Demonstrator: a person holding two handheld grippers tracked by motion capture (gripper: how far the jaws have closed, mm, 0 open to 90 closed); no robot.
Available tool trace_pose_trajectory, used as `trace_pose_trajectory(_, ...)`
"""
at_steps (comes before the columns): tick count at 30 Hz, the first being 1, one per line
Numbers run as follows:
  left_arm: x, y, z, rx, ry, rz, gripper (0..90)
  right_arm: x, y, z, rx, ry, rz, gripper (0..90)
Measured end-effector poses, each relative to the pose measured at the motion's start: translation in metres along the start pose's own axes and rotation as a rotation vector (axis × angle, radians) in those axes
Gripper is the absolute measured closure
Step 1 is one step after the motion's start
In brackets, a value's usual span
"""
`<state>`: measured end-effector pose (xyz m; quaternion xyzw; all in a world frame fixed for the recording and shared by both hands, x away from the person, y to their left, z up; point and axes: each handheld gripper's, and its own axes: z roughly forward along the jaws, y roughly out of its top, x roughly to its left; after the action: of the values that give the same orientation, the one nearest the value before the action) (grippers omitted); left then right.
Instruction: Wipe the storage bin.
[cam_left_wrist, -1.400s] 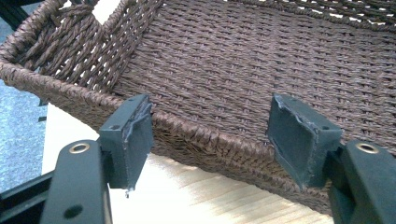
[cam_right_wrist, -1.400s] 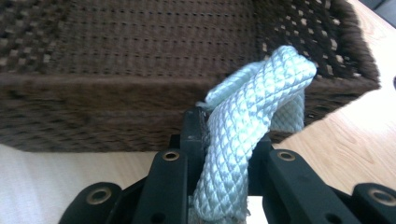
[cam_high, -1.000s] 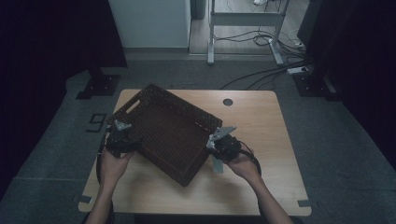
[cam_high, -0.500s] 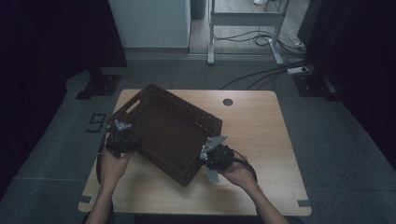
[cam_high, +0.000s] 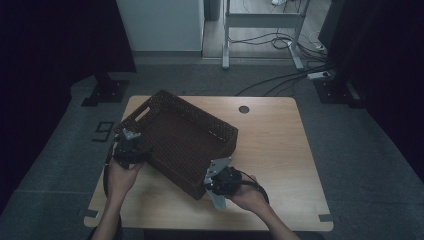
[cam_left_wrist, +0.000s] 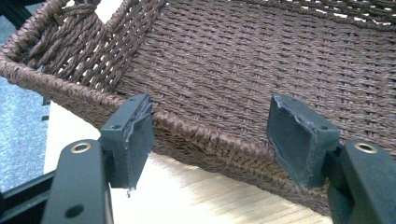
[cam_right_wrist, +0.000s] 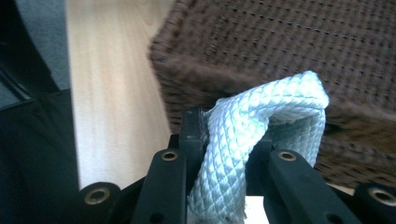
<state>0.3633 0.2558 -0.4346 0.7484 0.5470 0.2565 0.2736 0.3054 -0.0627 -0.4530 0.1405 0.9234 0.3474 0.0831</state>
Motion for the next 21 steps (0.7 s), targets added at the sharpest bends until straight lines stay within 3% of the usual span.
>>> trace_pose_trajectory(12,-0.001,0.000,0.001,0.002,0.008,0.004,33.2,0.018,0.003,0.004,-0.009,0.071,-0.017,73.9)
trace_pose_trajectory(15,-0.001,0.000,0.001,0.001,0.008,0.004,33.2,0.019,0.004,0.006,-0.015,0.094,-0.010,74.0)
trace_pose_trajectory(21,-0.002,0.000,0.001,0.002,0.010,0.005,33.2,0.018,0.002,0.011,-0.004,0.094,-0.004,75.1)
